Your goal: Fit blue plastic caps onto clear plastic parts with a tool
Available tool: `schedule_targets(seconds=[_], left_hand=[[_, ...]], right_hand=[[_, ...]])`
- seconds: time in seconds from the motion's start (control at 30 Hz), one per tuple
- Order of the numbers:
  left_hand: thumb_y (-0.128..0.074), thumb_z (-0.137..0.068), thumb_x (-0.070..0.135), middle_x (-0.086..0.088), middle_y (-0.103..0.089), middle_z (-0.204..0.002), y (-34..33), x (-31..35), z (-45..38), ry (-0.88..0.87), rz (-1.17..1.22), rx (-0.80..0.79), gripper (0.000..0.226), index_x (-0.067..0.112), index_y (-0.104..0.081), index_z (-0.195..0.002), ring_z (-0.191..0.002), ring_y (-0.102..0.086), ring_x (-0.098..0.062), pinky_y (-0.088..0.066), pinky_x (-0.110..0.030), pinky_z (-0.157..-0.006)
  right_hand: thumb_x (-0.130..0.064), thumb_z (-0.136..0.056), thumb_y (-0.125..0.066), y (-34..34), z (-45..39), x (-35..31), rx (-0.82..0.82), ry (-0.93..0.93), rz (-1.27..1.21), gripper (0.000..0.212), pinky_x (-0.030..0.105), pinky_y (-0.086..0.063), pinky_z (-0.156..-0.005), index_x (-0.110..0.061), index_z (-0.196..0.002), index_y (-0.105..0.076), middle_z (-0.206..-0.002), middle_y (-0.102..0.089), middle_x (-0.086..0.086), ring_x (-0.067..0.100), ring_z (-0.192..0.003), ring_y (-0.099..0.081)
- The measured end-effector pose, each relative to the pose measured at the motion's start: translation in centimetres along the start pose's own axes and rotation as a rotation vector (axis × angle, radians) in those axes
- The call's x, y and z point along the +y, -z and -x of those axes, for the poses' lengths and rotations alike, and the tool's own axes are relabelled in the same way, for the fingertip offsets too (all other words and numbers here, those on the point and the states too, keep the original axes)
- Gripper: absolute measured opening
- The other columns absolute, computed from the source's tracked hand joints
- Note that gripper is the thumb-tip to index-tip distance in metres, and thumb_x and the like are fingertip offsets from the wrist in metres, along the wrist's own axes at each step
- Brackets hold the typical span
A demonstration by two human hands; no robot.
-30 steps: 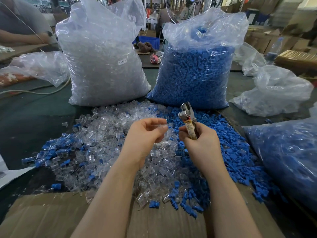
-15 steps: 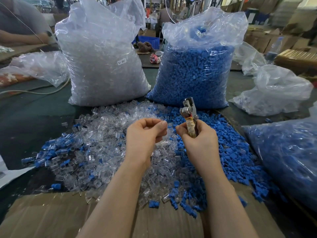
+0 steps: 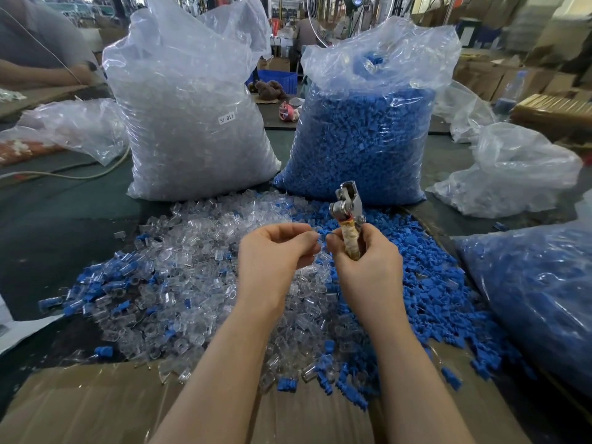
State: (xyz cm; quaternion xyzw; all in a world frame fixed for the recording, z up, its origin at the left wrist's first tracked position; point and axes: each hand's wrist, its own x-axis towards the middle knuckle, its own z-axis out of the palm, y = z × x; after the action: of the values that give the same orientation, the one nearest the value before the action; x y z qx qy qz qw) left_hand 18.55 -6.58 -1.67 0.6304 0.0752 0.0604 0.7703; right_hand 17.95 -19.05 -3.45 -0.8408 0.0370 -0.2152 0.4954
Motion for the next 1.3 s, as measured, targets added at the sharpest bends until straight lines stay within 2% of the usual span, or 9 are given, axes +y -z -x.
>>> schedule_targets(seconds=[0.13,0.27,0.5,0.63,0.8,1.07,1.2,1.23,1.3], left_hand=[[-0.078,-0.079,0.004,-0.001,-0.074,-0.068,-0.1,0.0,0.2,-0.082,-0.125,0.009,0.012,0.016,-0.075,-0.077,-0.066,-0.072,-0.014,-0.057,-0.022,-0.062],[-0.081,-0.078,0.014,0.009,-0.074,-0.068,0.0,-0.2,0.2,-0.218,-0.329,0.020,0.016,0.029,-0.075,-0.073,-0.068,-0.072,-0.009,-0.059,-0.029,-0.069],[-0.080,-0.077,0.013,0.022,-0.071,-0.070,-0.3,-0.3,0.5,-0.377,-0.455,-0.004,0.020,0.032,-0.076,-0.078,-0.065,-0.068,0.005,-0.050,-0.009,-0.059],[-0.079,-0.078,0.011,0.020,-0.072,-0.071,-0.1,-0.4,0.3,-0.375,-0.430,-0.012,0.019,0.029,-0.075,-0.078,-0.065,-0.068,0.003,-0.049,-0.009,-0.058],[-0.078,-0.078,0.006,0.019,-0.072,-0.069,0.1,-0.5,0.0,-0.350,-0.350,-0.027,0.026,0.031,-0.071,-0.074,-0.065,-0.068,0.003,-0.050,-0.009,-0.059],[-0.078,-0.083,0.010,0.012,-0.073,-0.072,0.6,-0.9,-0.4,-0.305,-0.289,-0.033,0.018,0.026,-0.072,-0.076,-0.067,-0.069,-0.003,-0.056,-0.017,-0.064],[-0.071,-0.087,0.005,0.009,-0.072,-0.069,0.8,-0.9,-0.6,-0.235,-0.158,-0.058,0.014,0.019,-0.070,-0.082,-0.066,-0.066,-0.003,-0.053,-0.015,-0.064],[-0.070,-0.088,0.005,0.009,-0.071,-0.068,0.9,-0.9,-0.6,-0.223,-0.121,-0.063,0.013,0.017,-0.070,-0.084,-0.066,-0.065,-0.003,-0.053,-0.016,-0.065],[-0.069,-0.088,0.003,0.008,-0.070,-0.068,1.0,-0.9,-0.7,-0.215,-0.072,-0.075,0.011,0.014,-0.069,-0.086,-0.066,-0.064,-0.004,-0.053,-0.017,-0.065]], right_hand=[[-0.038,-0.088,-0.067,0.0,0.0,-0.1,0.027,0.002,0.042,0.015,0.036,-0.046,-0.061,-0.024,-0.087,-0.061,-0.071,-0.062,-0.010,0.011,-0.067,-0.058],[-0.037,-0.088,-0.067,0.0,0.0,-0.2,0.013,-0.016,0.050,0.017,0.031,-0.035,-0.056,-0.024,-0.082,-0.058,-0.066,-0.058,-0.010,0.010,-0.060,-0.051],[-0.034,-0.088,-0.068,0.0,-0.2,-0.5,-0.023,-0.042,0.053,0.017,0.035,-0.039,-0.058,-0.020,-0.082,-0.061,-0.068,-0.059,-0.006,0.016,-0.063,-0.051],[-0.027,-0.088,-0.068,0.4,-0.2,-1.0,-0.073,-0.087,-0.061,0.011,0.049,-0.051,-0.063,-0.017,-0.083,-0.066,-0.070,-0.065,0.000,0.021,-0.065,-0.058],[-0.019,-0.086,-0.069,0.7,0.0,-1.5,-0.119,-0.116,-0.140,0.004,0.052,-0.056,-0.072,-0.019,-0.082,-0.068,-0.074,-0.070,0.002,0.026,-0.075,-0.065],[-0.016,-0.088,-0.067,1.0,-0.2,-1.3,-0.232,-0.116,-0.171,0.011,0.038,-0.055,-0.068,-0.027,-0.084,-0.068,-0.079,-0.072,0.002,0.026,-0.078,-0.066],[-0.015,-0.086,-0.068,1.7,-0.4,-0.8,-0.363,-0.120,-0.127,0.014,0.027,-0.054,-0.067,-0.029,-0.089,-0.067,-0.078,-0.070,-0.012,0.006,-0.073,-0.065],[-0.014,-0.085,-0.067,1.9,-0.4,-0.7,-0.388,-0.119,-0.109,0.015,0.027,-0.052,-0.066,-0.028,-0.089,-0.066,-0.077,-0.069,-0.011,0.006,-0.072,-0.063],[-0.012,-0.085,-0.065,2.2,-0.4,-0.5,-0.433,-0.111,-0.053,0.014,0.039,-0.052,-0.069,-0.024,-0.091,-0.064,-0.082,-0.068,0.000,0.020,-0.076,-0.062]])
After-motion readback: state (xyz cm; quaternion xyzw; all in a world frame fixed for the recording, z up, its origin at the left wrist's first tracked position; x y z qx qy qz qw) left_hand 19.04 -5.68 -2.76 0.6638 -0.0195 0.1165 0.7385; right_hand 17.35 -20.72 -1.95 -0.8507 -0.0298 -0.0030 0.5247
